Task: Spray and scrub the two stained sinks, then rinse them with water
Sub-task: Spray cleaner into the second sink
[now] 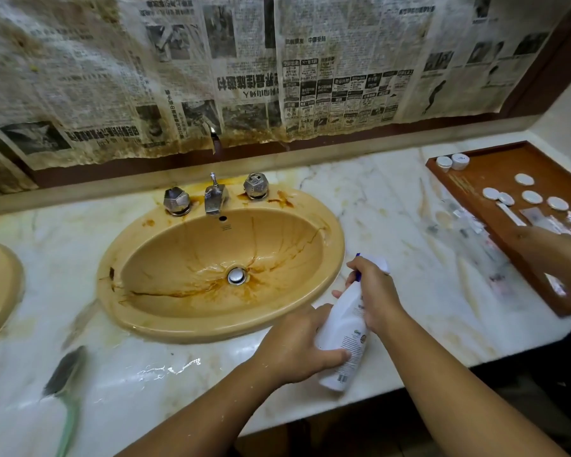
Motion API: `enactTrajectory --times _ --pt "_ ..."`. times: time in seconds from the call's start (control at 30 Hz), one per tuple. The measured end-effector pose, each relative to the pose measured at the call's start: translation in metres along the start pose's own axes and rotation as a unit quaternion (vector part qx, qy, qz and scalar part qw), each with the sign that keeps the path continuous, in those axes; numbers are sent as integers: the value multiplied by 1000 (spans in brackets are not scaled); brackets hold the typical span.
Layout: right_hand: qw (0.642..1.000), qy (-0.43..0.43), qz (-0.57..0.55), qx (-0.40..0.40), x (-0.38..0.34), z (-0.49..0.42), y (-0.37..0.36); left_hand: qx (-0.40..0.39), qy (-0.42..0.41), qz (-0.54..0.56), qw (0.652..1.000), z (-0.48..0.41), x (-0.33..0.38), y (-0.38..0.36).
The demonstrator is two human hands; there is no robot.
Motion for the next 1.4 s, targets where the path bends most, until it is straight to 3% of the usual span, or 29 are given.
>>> enactTrajectory --times 0.27,0.43,0.63,0.87,1.07,1.27,1.4 --pt "999 -32 9 5 47 27 -14 -5 -2 -51 999 53 -9 -1" --pt "997 -53 -19 -48 74 52 -41 20 17 -86 996 92 -29 5" --pt "999 -31 -31 -21 114 77 -63 24 39 -130 990 145 -43 7" --pt "994 -44 -19 -94 139 111 -97 41 63 -143 987 199 -53 17" --pt "996 -5 38 -77 154 132 -135 85 93 -150 981 241 -68 28" --pt "987 -18 45 -154 174 155 -178 120 116 -150 975 290 -85 49" --pt "985 -21 50 -163 184 167 -202 127 129 -170 969 313 -90 61"
Point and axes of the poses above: each hand's wrist, its own z-axis away from the middle knuckle, its own y-axis out of the back of the hand, x = y × z, the point moved 4 cm from there along -z, towards the middle knuckle, and after that the axes turned 5 degrees about -y, right-handed, at the moved point
